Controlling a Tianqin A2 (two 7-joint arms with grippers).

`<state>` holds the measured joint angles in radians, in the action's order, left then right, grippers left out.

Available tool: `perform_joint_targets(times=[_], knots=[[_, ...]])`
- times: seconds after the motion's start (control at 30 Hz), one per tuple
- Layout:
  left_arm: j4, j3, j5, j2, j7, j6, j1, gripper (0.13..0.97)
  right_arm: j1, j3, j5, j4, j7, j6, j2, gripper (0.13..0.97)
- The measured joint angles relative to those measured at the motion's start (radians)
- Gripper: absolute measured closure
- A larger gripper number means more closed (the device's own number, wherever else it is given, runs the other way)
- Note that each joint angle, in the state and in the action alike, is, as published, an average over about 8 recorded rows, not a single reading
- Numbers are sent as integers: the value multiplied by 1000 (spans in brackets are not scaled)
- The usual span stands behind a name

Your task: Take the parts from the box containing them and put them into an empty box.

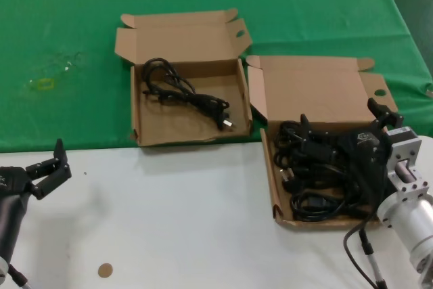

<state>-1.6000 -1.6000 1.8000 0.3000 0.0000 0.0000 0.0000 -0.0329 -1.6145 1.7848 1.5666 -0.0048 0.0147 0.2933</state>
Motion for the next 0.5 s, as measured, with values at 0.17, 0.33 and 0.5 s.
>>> perform_joint_targets(times=[0.17,0.33,0.5], knots=[[0,0,0,0,0,0,0,132,0,0,0,0,0,0,0,129],[0,0,0,0,0,0,0,132,0,0,0,0,0,0,0,129],[0,0,0,0,0,0,0,132,0,0,0,0,0,0,0,129]])
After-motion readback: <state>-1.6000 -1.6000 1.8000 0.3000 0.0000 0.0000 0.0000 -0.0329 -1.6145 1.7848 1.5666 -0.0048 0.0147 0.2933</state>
